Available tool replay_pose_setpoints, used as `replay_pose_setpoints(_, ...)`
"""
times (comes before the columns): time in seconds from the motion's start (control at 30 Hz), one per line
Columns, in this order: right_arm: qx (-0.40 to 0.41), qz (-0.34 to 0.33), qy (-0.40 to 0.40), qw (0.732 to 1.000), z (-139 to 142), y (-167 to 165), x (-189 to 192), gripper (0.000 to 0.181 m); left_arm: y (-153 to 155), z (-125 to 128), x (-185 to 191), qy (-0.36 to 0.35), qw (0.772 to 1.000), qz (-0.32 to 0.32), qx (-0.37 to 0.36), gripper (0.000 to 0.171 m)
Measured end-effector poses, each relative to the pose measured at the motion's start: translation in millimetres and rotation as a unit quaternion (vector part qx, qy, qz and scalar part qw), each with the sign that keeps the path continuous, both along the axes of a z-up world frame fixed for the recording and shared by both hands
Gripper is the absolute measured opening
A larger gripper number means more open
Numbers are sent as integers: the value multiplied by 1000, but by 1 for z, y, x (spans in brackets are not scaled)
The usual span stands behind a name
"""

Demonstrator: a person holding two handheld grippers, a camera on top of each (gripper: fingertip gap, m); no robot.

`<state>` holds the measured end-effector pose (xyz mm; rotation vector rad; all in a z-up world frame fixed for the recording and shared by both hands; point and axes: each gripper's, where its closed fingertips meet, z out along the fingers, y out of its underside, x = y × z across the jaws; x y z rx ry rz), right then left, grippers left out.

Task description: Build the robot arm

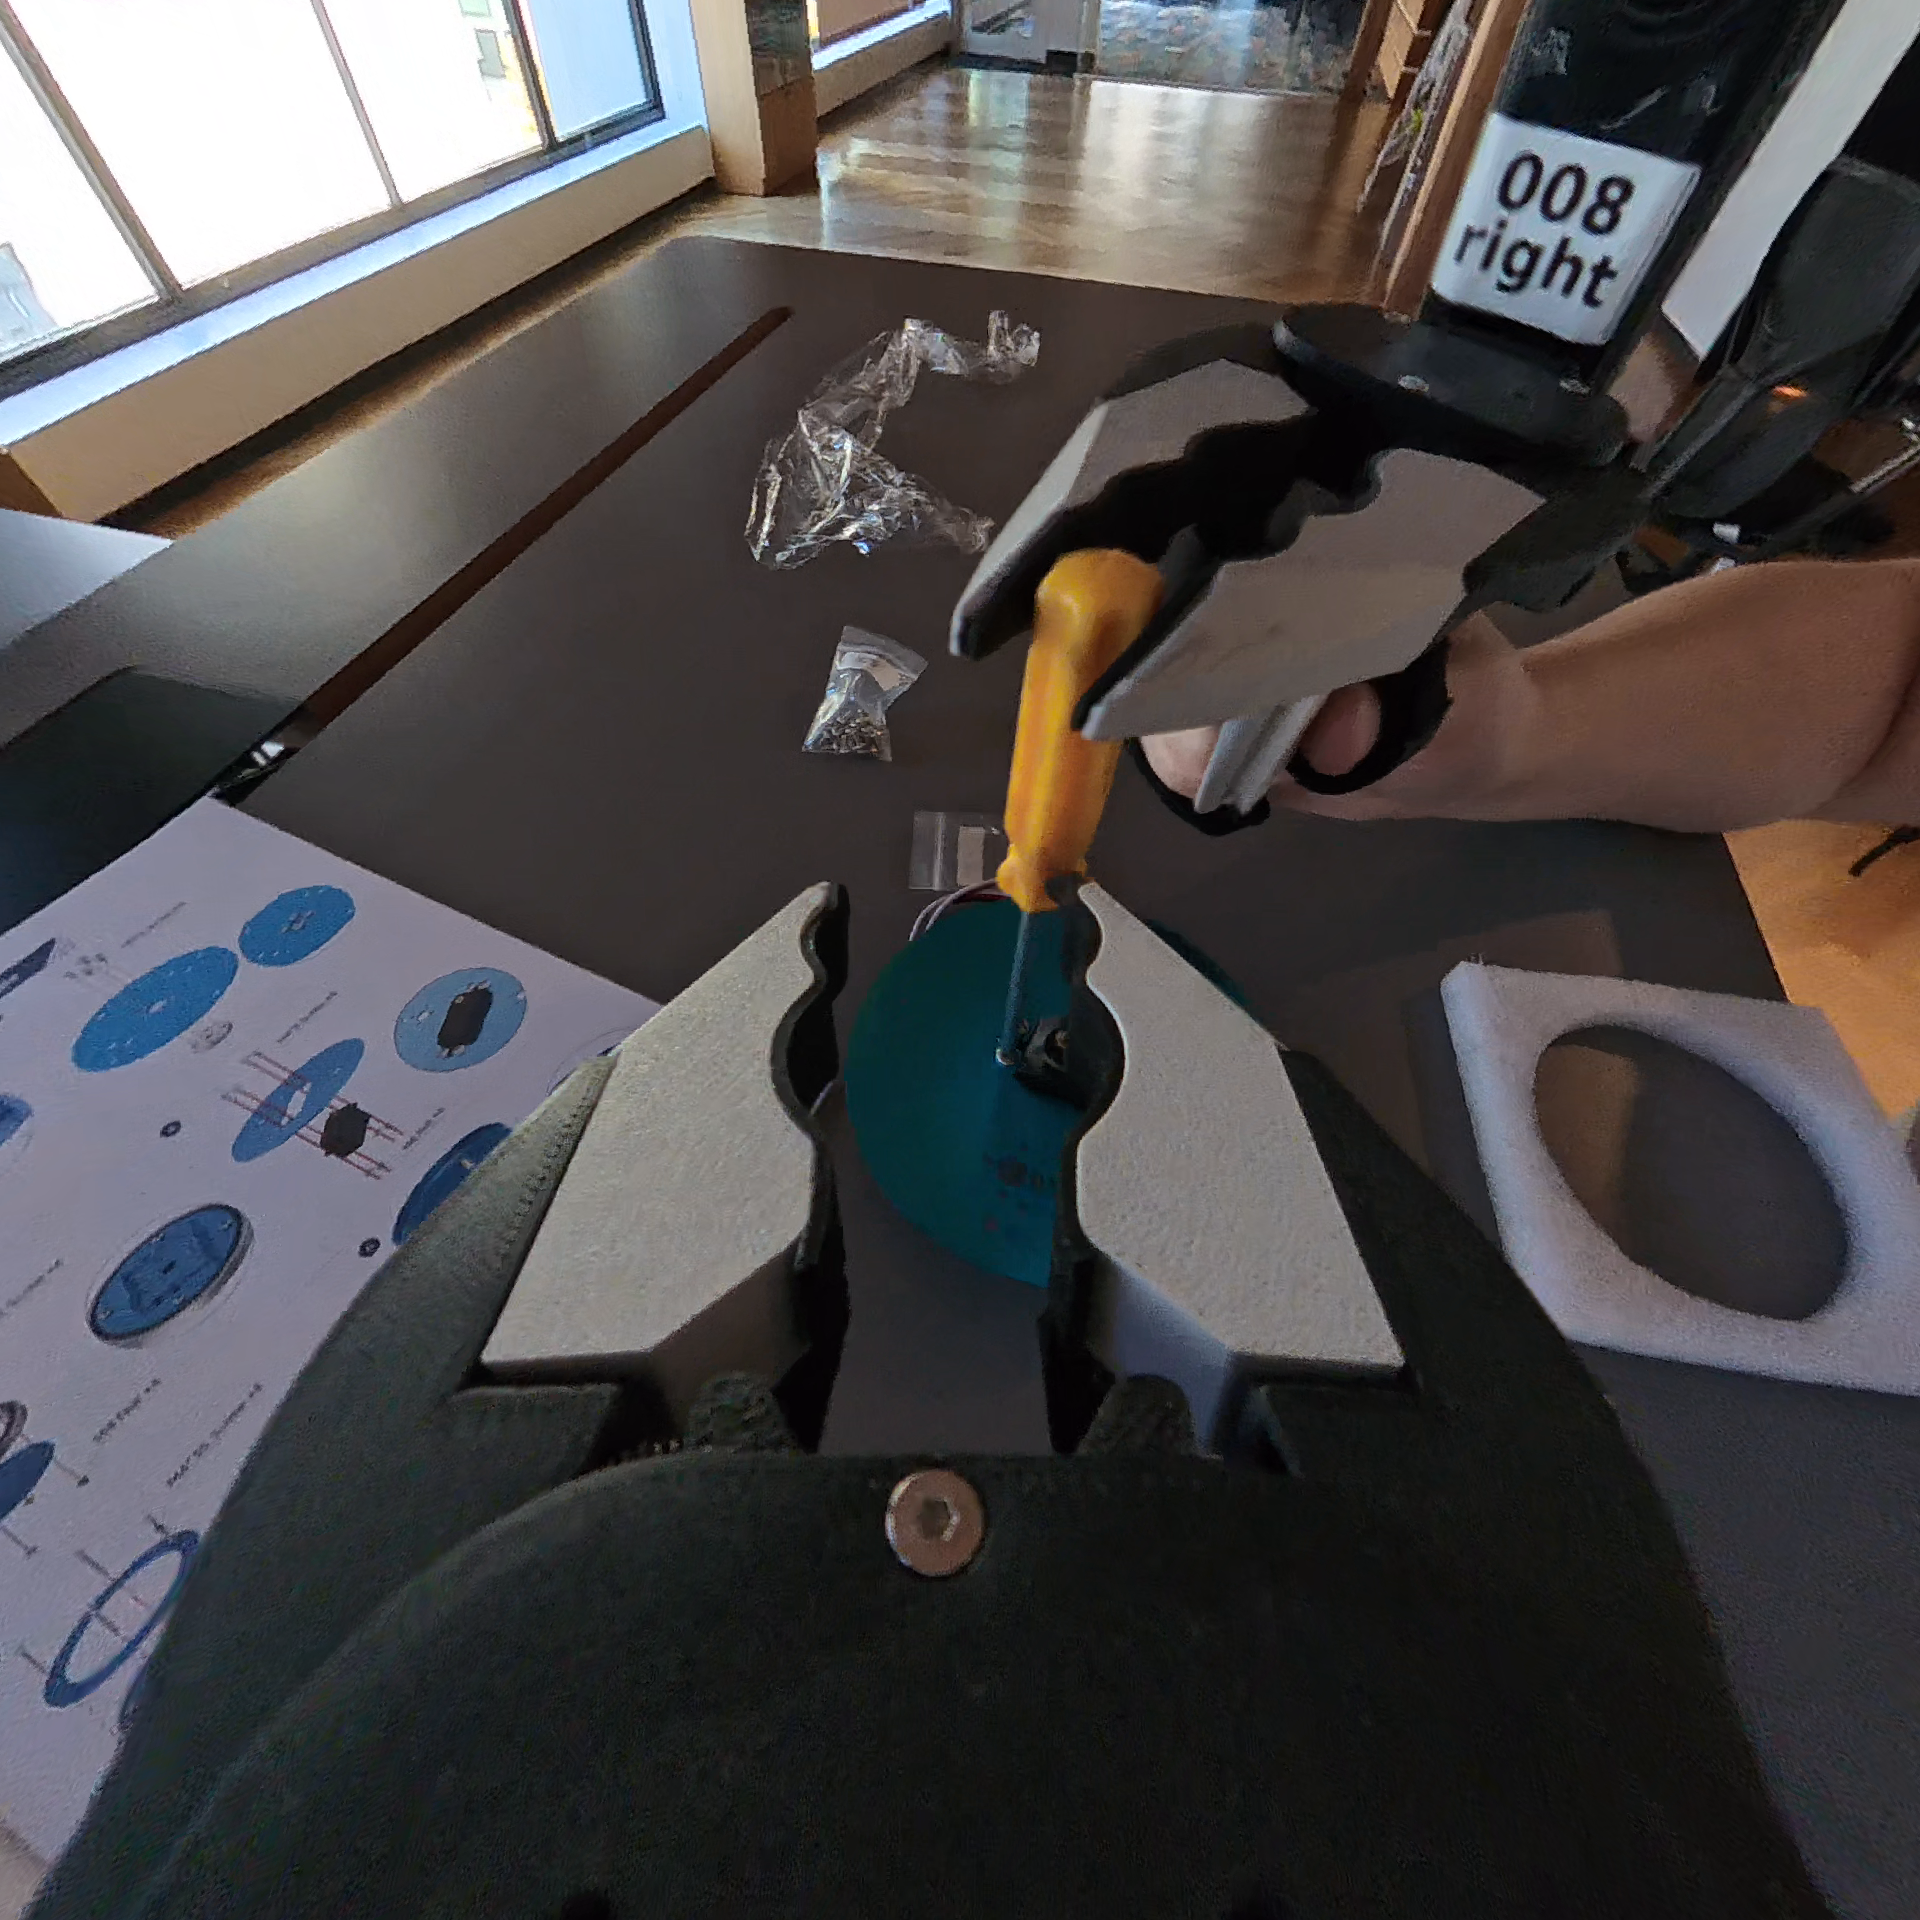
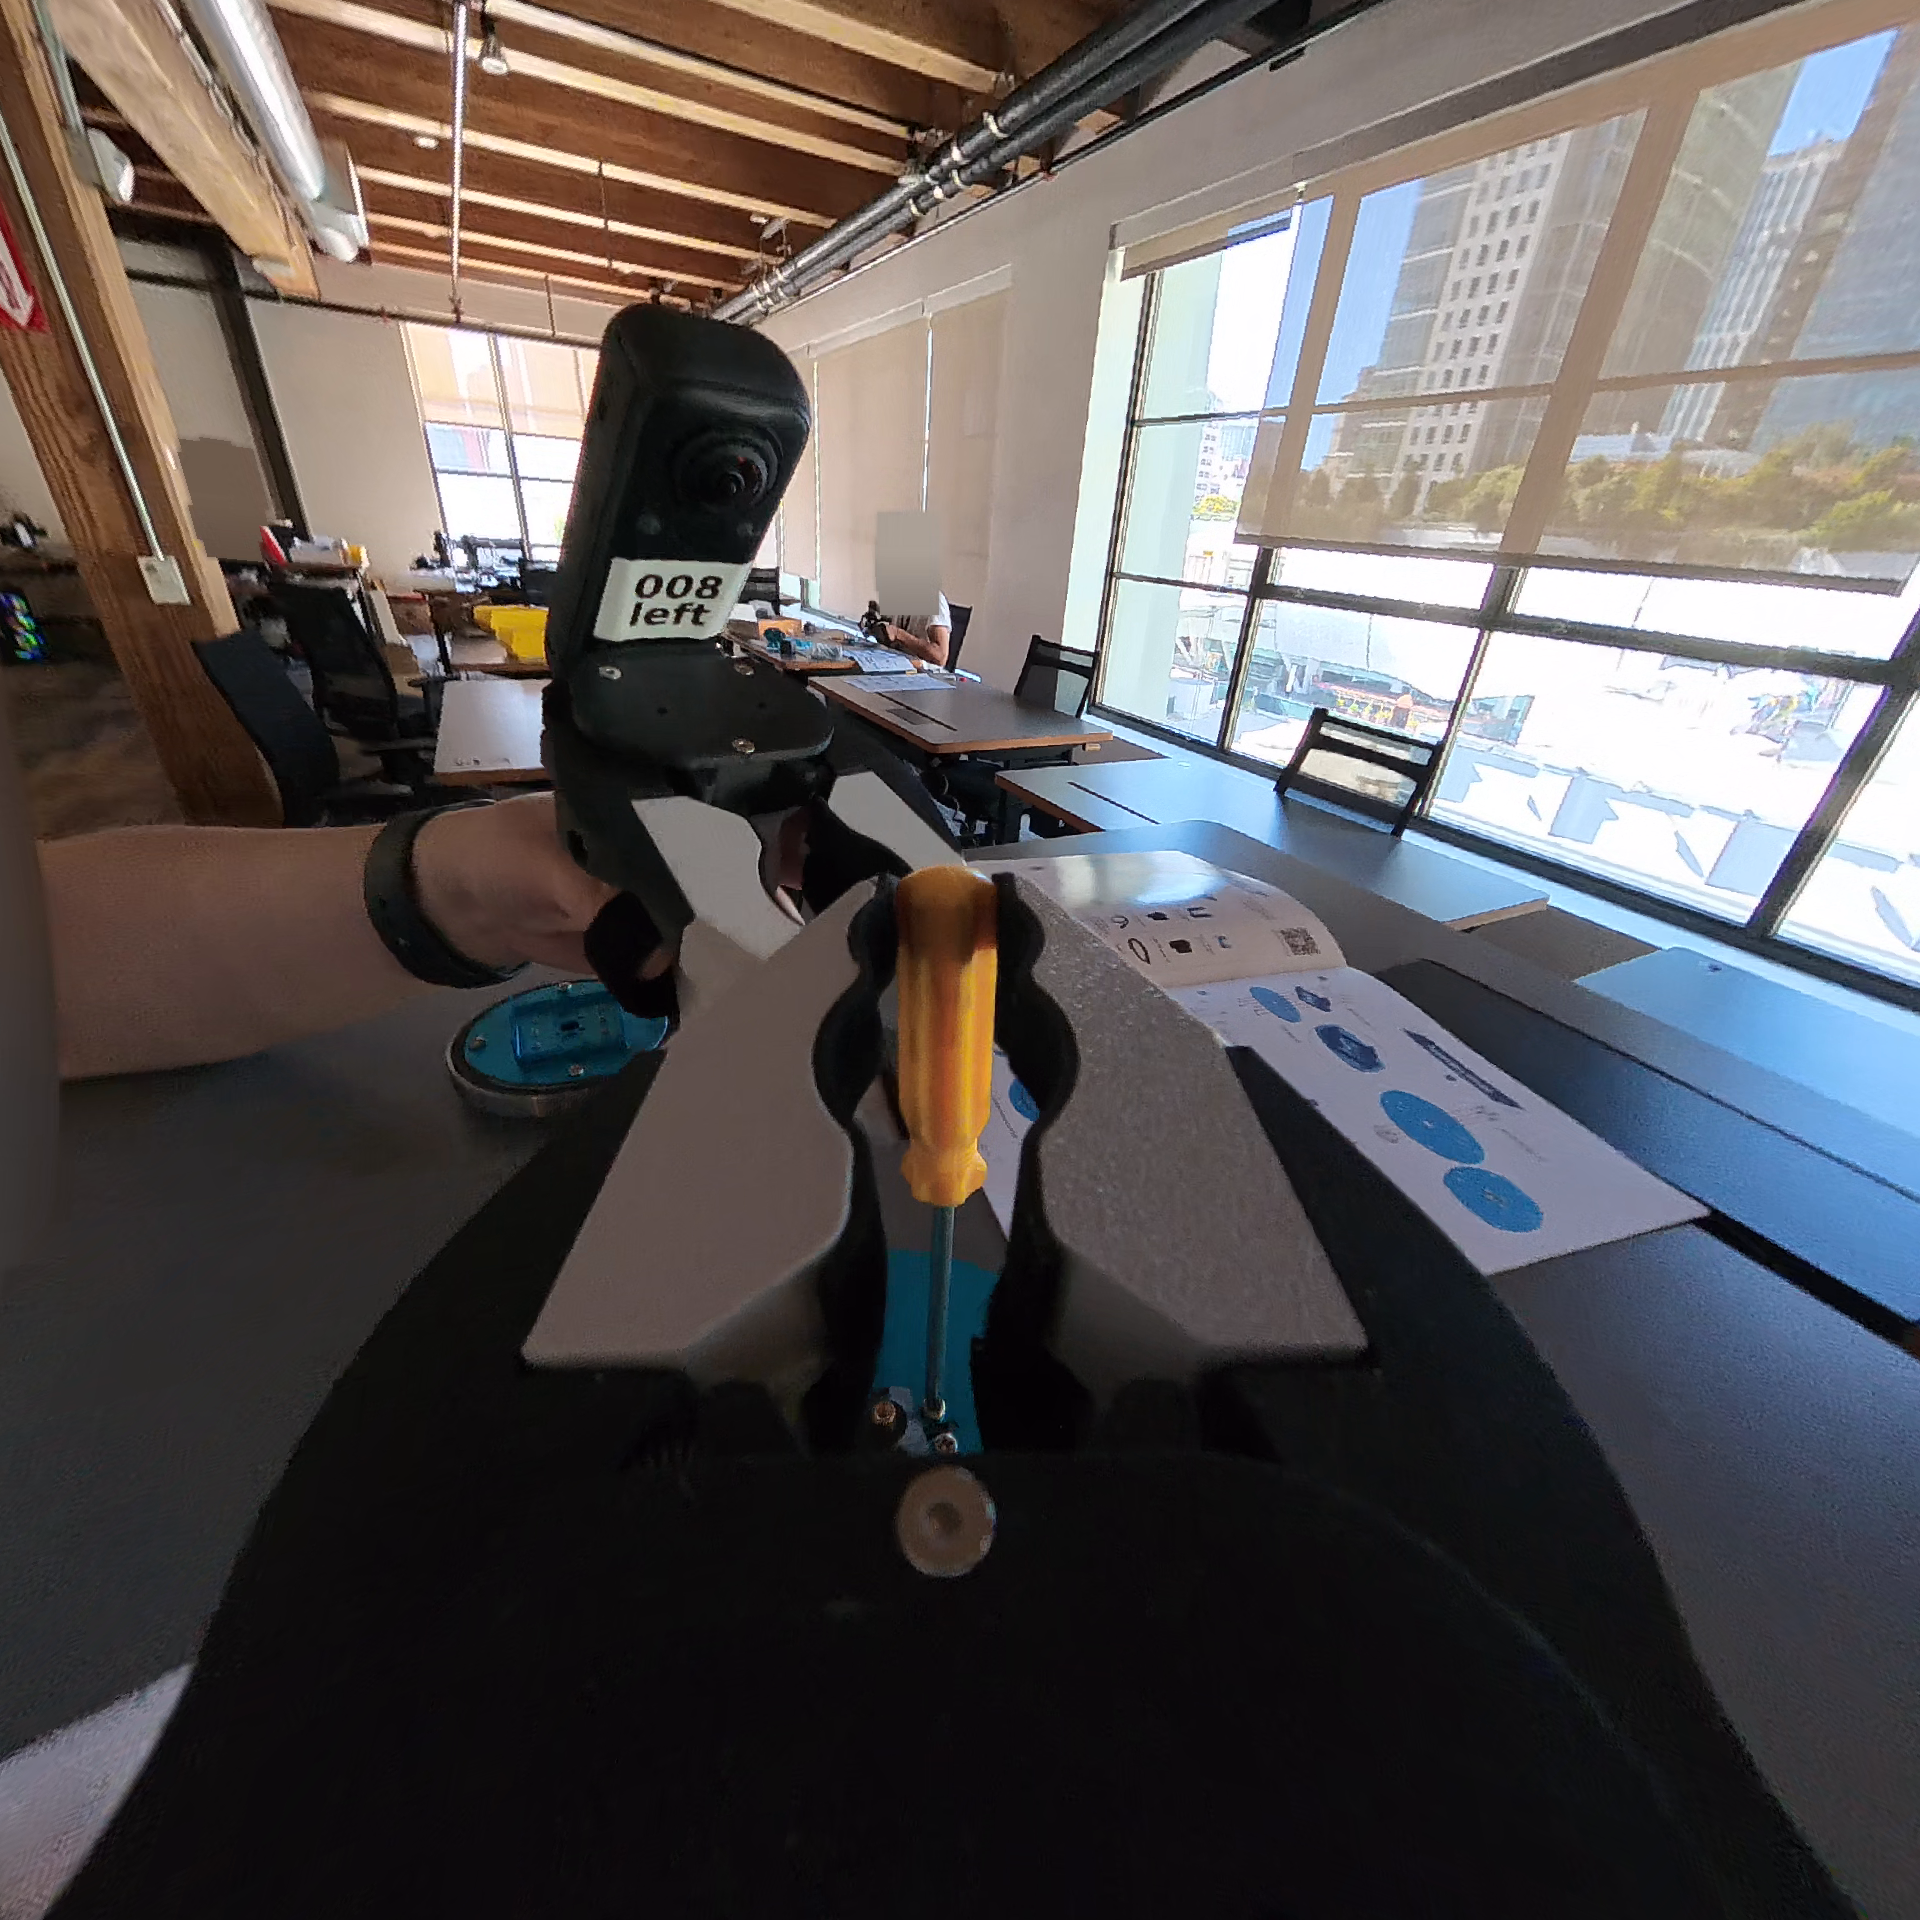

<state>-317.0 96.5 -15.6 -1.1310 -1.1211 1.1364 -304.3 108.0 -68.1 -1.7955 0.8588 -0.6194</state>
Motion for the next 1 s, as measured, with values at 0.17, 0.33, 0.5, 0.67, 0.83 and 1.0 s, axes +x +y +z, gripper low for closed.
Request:
replay_pose_setpoints(0.17, 8, 24, -12, 1000, 0, -6, 1, 17, -8, -1, 10, 21, 999, -33, 31, 33)
replay_pose_setpoints(0.33, -23, 48, -41, 998, -2, -2, 2, 17, -18, -11, 23, 35, 996, -76, 23, 36)
replay_pose_setpoints(0.5, -28, 70, -76, 994, -3, -4, 3, 17, -4, -10, 27, 60, 994, -40, 79, 17)
replay_pose_setpoints(0.67, -11, 107, -162, 981, -5, -8, 6, 20, -6, -10, 28, 48, 995, -50, 73, 16)
replay_pose_setpoints(0.83, 34, 155, -272, 949, -9, -12, 8, 25, -8, -11, 29, 54, 994, -54, 76, 17)
replay_pose_setpoints(1.0, 43, 176, -340, 923, -21, -14, 8, 16, -9, -11, 27, 54, 994, -57, 75, 17)
